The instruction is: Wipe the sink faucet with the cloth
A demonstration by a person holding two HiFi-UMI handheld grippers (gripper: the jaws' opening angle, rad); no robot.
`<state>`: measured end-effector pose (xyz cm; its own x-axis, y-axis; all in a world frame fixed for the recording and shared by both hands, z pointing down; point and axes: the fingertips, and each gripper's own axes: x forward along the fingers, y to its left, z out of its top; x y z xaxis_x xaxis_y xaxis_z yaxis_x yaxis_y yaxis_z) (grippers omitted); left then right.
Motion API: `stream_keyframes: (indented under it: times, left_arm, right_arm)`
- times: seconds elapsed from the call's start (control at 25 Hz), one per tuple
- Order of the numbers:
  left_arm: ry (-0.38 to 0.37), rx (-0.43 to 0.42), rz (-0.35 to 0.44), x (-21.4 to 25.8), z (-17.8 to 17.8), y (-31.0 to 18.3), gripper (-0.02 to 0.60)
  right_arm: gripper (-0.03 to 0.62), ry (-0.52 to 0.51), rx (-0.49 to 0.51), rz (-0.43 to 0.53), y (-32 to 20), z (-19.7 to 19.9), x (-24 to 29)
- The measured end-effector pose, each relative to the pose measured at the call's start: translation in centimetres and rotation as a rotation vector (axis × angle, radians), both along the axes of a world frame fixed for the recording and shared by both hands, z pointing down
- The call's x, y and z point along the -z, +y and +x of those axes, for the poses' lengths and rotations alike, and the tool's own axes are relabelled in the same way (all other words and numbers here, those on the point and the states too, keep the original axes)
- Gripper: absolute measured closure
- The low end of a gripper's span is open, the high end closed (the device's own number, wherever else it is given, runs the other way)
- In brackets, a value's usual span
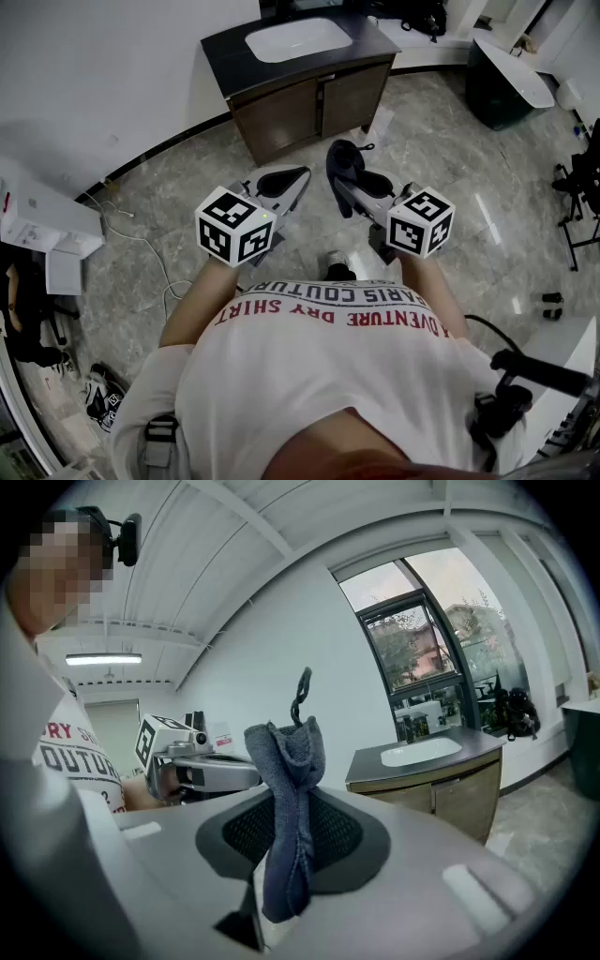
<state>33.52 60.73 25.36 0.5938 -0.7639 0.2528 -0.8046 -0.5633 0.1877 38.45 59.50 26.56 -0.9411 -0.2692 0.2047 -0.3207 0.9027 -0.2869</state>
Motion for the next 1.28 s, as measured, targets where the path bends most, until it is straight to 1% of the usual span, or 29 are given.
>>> stream_keyframes:
  times: [0.6,0.8,1.04,1.16,1.28]
  left_arm:
    - [0.005,-0.001,0.002,0.3,-1.1,-1.0,0.581]
    - [0.012,0.011,-0.001,0.3,-2.2,-2.8,0.581]
    - [0.006,0.029,-0.009,-0.5,-3.3,-7.5,0.581]
    - [0.004,0.04,-0.019,-1.7,-4.2,-11.4,0.581]
    - [0.01,0.054,-0.044,-3.3,-5.5,-17.0,0.581]
  right_arm:
    - [0.517,-0.011,0.016,-0.004,-0.7,-1.2,0.6]
    - [0.517,-0.004,0.029,-0.015,-2.3,-2.3,0.4]
    - [0.517,-0.016,0.039,-0.037,-7.2,-3.3,-0.3]
    - [0.517,-0.027,0.041,-0.05,-11.6,-4.1,-1.4]
    - [0.517,-0.03,0.057,-0.081,-17.2,-5.5,-3.1]
